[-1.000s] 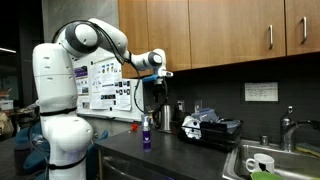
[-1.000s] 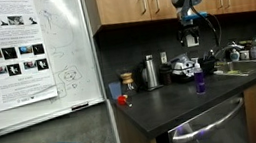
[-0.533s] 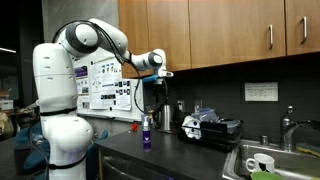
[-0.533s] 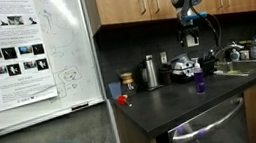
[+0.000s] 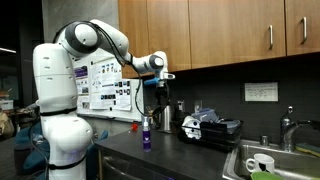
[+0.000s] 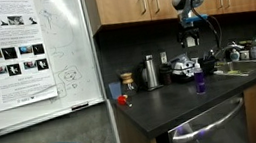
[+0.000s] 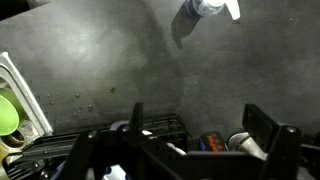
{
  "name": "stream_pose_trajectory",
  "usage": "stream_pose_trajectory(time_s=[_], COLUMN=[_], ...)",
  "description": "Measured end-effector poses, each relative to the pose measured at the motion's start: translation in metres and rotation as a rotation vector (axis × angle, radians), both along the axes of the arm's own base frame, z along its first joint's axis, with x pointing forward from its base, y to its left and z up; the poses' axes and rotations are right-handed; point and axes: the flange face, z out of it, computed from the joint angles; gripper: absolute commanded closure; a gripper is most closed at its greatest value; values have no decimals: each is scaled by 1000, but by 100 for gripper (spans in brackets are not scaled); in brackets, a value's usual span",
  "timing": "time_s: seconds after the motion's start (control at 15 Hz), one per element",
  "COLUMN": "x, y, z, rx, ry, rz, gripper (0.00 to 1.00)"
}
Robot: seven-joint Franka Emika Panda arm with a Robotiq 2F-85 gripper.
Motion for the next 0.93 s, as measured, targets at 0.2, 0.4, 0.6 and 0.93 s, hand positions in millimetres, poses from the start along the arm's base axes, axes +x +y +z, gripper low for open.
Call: stream_pose_trajectory(time_s=[0.2, 0.4, 0.6, 0.93], x=[-1, -2, -10, -33], y=[-11, -24, -38, -66], z=[-7, -12, -31, -77], rx=[-7, -4, 22, 41], ry=[-10, -25, -6, 26], rz=[-17, -41, -78, -138], gripper=[0, 0, 0, 0])
